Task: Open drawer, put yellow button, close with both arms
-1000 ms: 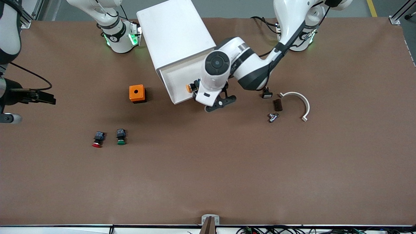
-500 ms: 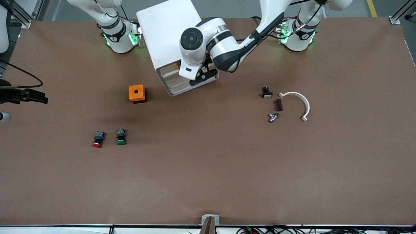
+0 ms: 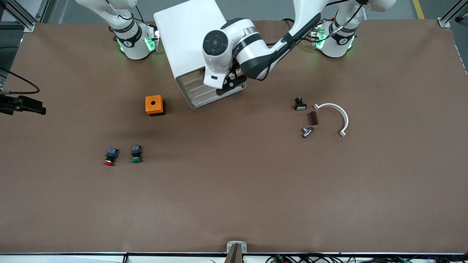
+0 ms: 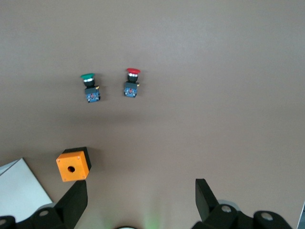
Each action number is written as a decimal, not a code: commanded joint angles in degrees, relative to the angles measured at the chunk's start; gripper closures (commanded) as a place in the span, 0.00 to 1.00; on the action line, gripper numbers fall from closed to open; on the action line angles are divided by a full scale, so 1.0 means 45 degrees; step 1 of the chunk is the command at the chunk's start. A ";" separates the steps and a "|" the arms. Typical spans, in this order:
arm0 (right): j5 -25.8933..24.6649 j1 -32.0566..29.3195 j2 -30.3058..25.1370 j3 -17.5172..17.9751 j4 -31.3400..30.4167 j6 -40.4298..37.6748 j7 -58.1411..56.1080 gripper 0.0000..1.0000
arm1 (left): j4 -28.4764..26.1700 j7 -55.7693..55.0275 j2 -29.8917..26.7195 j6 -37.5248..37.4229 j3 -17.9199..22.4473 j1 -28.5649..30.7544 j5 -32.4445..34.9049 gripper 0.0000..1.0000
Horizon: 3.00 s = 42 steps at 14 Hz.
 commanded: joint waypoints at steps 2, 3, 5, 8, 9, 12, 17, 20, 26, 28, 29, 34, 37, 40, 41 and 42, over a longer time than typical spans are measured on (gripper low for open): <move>-0.0021 -0.0325 -0.0568 0.0272 -0.0010 -0.0540 -0.0160 0.00 | 0.0017 0.0429 -0.0624 -0.0400 -0.0219 0.2263 0.1772 0.00; -0.0021 -0.0286 -0.0959 0.0311 -0.0262 -0.0462 -0.0160 0.00 | 0.0094 0.0760 -0.0760 -0.0400 -0.0219 0.2809 0.2106 0.00; 0.0443 -0.0305 -0.1566 0.0331 -0.0615 -0.0092 -0.0160 0.00 | 0.0095 0.2160 -0.1266 -0.0575 -0.0219 0.4039 0.2246 0.00; 0.0682 -0.0344 -0.2424 0.0292 -0.1801 0.0452 -0.0199 0.00 | 0.0114 0.4915 -0.1756 -0.1610 -0.0218 0.6031 0.2809 0.00; 0.0682 -0.0344 -0.3066 0.0272 -0.2775 0.1172 -0.0200 0.00 | 0.0115 0.5426 -0.2009 -0.1669 -0.0219 0.6598 0.2890 0.00; 0.0682 -0.0364 -0.4088 0.0233 -0.4366 0.2097 -0.0200 0.00 | 0.0115 0.7047 -0.2907 -0.1748 -0.0219 0.8513 0.2891 0.00; 0.0467 -0.0383 -0.4049 0.0233 -0.4230 0.2175 -0.0258 0.00 | 0.1050 1.1126 -0.3534 -0.3542 -0.0199 1.0332 0.2891 0.00; 0.0447 -0.0383 -0.4010 0.0233 -0.3977 0.2195 -0.0278 0.00 | 0.1033 1.3159 -0.4178 -0.3915 -0.0044 1.0531 0.2736 0.00; 0.0408 -0.0383 -0.4010 0.0233 -0.3606 0.2097 -0.0278 0.00 | 0.0391 1.7180 -0.6246 -0.4833 0.4988 0.7310 0.0942 0.00; 0.0428 -0.0364 -0.4010 0.0253 -0.3527 0.2039 -0.0258 0.00 | -0.0079 1.8531 -0.6969 -0.4834 0.6454 0.6588 0.0335 0.00; 0.0447 -0.0383 -0.3991 0.0253 -0.3488 0.2000 -0.0277 0.00 | -0.0139 1.8749 -0.7146 -0.4873 0.6848 0.6314 0.0274 0.00; 0.0428 -0.0383 -0.3991 0.0253 -0.3468 0.1902 -0.0160 0.00 | -0.0042 1.9042 -0.7596 -0.4990 0.7477 0.5725 0.0274 0.00; 0.0447 -0.0364 -0.3991 0.0253 -0.3449 0.1921 -0.0160 0.00 | -0.0022 1.9998 -0.7851 -0.4990 0.7554 0.5725 0.0274 0.00; 0.0428 -0.0383 -0.3971 0.0253 -0.3449 0.1941 -0.0160 0.00 | -0.0022 2.0079 -0.8065 -0.5223 0.7711 0.5491 0.0293 0.00; 0.0428 -0.0383 -0.3971 0.0253 -0.3449 0.1960 -0.0160 0.00 | -0.0041 2.0060 -0.8163 -0.5457 0.7711 0.5491 0.0293 0.00; 0.0447 -0.0364 -0.3971 0.0253 -0.3449 0.1960 -0.0160 0.00 | -0.0042 2.0040 -0.8241 -0.5478 0.7711 0.5471 0.0293 0.00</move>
